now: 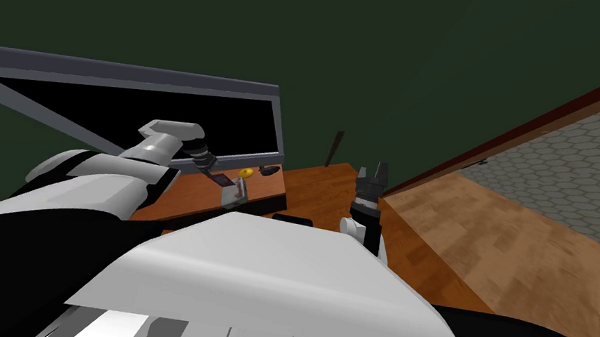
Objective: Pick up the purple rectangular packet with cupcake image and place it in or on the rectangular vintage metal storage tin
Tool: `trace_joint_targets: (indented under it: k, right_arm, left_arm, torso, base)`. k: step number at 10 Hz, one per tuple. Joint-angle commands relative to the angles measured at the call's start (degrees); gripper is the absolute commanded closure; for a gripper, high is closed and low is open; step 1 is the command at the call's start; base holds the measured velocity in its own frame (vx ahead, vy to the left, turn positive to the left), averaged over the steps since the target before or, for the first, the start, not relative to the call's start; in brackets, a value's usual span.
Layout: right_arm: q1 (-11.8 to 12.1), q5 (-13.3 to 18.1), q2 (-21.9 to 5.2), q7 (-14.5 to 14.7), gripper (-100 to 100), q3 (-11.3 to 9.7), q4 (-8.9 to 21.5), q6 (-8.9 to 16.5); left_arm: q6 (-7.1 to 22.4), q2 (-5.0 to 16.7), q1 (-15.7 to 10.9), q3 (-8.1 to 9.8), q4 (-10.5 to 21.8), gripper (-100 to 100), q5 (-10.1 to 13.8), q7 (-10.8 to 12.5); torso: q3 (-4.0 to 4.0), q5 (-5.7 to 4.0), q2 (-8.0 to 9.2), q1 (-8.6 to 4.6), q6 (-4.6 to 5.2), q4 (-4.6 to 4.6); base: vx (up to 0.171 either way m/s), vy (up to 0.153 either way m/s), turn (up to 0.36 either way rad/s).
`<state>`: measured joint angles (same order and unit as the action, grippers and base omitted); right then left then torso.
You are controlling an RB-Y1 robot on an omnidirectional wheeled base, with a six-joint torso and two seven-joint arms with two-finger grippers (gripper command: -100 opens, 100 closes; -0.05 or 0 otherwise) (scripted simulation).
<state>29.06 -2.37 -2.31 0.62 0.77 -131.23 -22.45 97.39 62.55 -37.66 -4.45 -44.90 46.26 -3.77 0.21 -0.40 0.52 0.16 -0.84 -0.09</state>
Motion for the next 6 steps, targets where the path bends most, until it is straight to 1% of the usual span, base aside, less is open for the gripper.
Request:
trace_joint_targets:
  k: [1, 2, 6]
  right_arm:
    - [0.0, 0.0, 0.0, 0.0, 0, 0.0, 0.0, 0.0]
    - [0.0, 0.0, 0.0, 0.0, 0, 0.0, 0.0, 0.0]
    - [0.0, 0.0, 0.0, 0.0, 0, 0.0, 0.0, 0.0]
  left_arm:
    - [0.0, 0.0, 0.0, 0.00, 0.0, -100, 0.0, 0.0]
    - [0.3, 0.1, -0.1, -0.02, 0.0, 0, 0.0, -0.1]
    - [0.3, 0.1, -0.1, -0.02, 0.0, 0, 0.0, -0.1]
  torso:
    - [0.00, 0.00, 0.00, 0.00, 0.00, 0.00]
    - [0.02, 0.03, 0.05, 0.05, 0.00, 0.00]
    - [0.07, 0.04, 0.12, 0.11, -0.01, 0.02]
  base:
    - [0.013, -0.010, -0.001]
    - [0.000, 0.000, 0.000]
    - [0.000, 0.000, 0.000]
